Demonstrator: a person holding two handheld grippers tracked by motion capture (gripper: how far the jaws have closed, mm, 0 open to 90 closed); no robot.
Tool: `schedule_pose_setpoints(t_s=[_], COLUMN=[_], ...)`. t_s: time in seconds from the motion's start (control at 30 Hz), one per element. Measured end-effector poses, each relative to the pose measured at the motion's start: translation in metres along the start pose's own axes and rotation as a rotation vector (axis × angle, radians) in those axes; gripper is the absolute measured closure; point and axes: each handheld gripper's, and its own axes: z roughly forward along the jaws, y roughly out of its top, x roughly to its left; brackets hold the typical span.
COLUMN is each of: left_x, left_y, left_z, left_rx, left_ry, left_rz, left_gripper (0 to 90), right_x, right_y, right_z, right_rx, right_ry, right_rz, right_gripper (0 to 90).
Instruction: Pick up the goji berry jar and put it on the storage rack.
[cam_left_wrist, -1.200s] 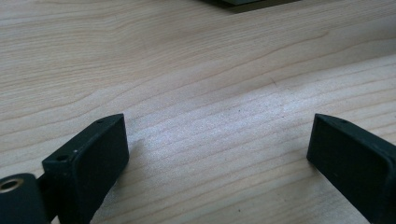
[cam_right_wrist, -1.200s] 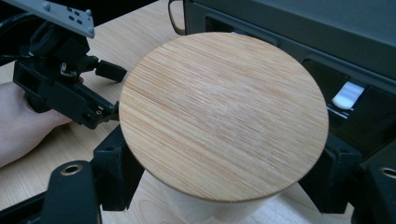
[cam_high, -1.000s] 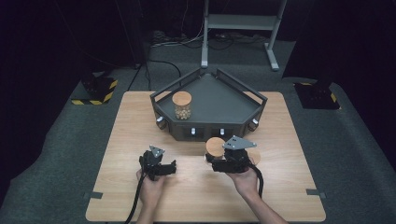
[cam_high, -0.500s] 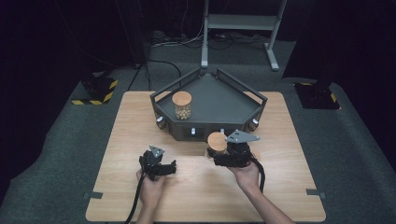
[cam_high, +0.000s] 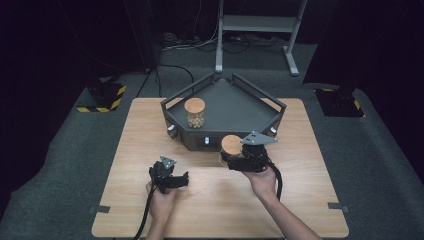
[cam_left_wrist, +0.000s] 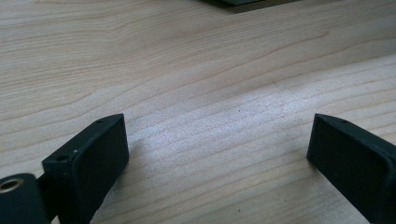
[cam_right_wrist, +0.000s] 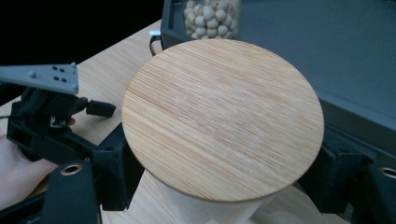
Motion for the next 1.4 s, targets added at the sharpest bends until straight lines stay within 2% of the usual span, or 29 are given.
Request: schedule_pose_setpoints(t_s=[0.3, 0.53, 0.77, 1.03, 1.4], left_x=[0.0, 0.0, 0.0, 0.0, 0.0], left_y=[0.0, 0.0, 0.0, 0.0, 0.0], left_z=[0.0, 0.0, 0.0, 0.0, 0.0], left_rx=[0.0, 0.0, 0.0, 0.0, -0.001], left_ry=[0.0, 0.0, 0.0, 0.0, 0.0], left_rz=[0.0, 0.0, 0.0, 0.0, -0.001], left_gripper=[5.6, 5.6, 5.6, 5.6, 5.6], right_x=[-0.012, -0.021, -0.033, -0.039, -0.039], right_y=[0.016, 0.03, 0.045, 0.06, 0.067], right_z=[-0.001, -0.002, -0.003, -0.001, 0.006], right_rx=[-0.006, -0.009, -0.021, -0.027, -0.017], right_ry=[-0.021, -0.043, -0.075, -0.1, -0.117], right_rz=[0.031, 0.037, 0.062, 0.074, 0.075], right_gripper=[25.5, 25.5, 25.5, 25.5, 25.5])
